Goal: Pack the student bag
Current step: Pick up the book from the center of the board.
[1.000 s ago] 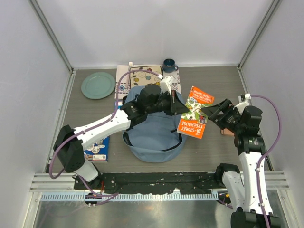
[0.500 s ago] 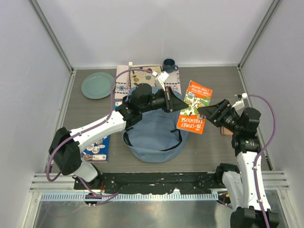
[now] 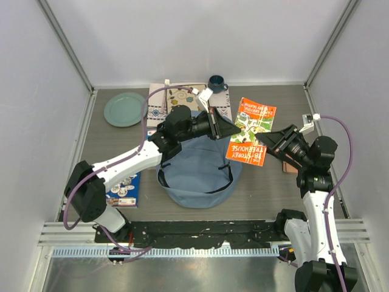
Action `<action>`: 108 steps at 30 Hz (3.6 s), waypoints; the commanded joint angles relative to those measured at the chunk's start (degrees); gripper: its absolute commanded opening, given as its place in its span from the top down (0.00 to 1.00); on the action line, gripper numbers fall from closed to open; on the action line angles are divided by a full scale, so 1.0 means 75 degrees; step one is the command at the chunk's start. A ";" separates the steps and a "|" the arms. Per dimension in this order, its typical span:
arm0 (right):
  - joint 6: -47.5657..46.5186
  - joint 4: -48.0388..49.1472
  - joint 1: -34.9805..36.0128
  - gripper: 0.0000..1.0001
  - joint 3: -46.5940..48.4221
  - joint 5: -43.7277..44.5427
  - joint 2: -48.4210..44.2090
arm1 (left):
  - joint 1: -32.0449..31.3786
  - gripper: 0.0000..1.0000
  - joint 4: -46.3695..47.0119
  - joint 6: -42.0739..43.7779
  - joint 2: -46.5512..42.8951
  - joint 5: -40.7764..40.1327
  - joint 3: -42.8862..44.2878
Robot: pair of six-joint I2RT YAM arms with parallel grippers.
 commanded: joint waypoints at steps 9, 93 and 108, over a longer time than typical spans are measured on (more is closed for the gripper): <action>0.1391 0.2337 0.0117 0.99 -0.0073 -0.1032 -0.0134 | -0.0161 0.24 -0.1087 0.0897 -0.0528 -0.1340 -0.0009; -0.1371 -0.1298 0.1957 0.37 0.1531 0.1050 0.1120 | 0.1409 1.00 0.2325 -0.1236 -0.0819 0.0189 -0.1976; 0.0969 0.0066 0.3150 0.16 -0.0765 0.2763 -0.0778 | 0.1421 1.00 0.1254 -0.1656 -0.3317 -0.4083 -0.3313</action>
